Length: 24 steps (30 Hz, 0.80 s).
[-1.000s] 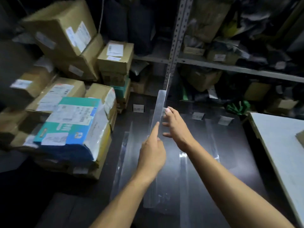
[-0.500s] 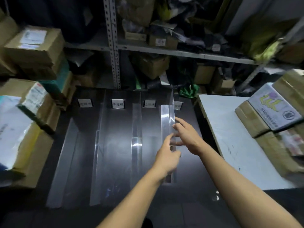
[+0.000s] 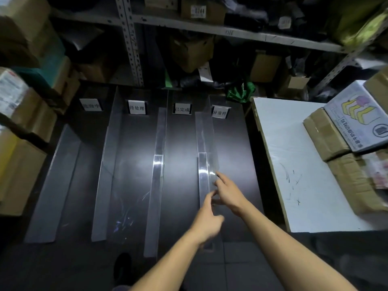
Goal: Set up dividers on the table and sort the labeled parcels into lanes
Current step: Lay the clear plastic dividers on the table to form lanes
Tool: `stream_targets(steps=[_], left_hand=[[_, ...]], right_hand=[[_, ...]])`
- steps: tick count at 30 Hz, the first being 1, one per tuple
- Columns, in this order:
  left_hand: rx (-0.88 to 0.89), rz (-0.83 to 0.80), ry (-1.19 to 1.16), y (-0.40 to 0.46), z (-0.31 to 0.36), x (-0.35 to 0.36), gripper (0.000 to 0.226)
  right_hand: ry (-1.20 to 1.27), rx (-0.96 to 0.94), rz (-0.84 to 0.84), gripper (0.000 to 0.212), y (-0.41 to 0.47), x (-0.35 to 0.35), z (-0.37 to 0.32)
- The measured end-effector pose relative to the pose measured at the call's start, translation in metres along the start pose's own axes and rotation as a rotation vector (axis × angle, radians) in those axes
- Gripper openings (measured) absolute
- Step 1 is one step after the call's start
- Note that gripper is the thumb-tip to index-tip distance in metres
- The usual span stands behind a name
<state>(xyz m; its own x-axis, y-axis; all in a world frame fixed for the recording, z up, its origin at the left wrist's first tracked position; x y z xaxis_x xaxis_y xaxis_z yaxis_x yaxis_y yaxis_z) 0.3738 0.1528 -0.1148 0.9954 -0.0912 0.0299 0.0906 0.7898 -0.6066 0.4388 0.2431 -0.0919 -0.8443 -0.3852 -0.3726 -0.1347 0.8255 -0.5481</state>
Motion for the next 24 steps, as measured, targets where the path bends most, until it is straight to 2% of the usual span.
stream_targets(steps=[14,24], left_hand=[[-0.019,0.000,0.093,0.011,-0.018,0.012,0.079],[0.007,0.015,0.151,0.019,-0.013,0.008,0.081]], right_hand=[[-0.081,0.067,-0.069,0.045,0.010,0.000,0.024],[-0.111,0.057,-0.051,0.042,0.009,-0.003,0.024]])
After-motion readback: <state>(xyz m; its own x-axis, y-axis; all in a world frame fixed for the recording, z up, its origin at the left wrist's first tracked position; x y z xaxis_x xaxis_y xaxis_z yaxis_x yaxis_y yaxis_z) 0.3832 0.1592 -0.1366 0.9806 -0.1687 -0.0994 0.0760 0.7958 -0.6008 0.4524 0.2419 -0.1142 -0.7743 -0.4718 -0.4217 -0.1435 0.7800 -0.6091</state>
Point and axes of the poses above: each hand's wrist, its own y-axis towards the middle knuckle, its own x-axis out of the palm, z = x × y, the point moved 9 cm from there along y, towards the middle knuckle, and after that the axes turned 2 degrees about -x, right-handed, at the moved point
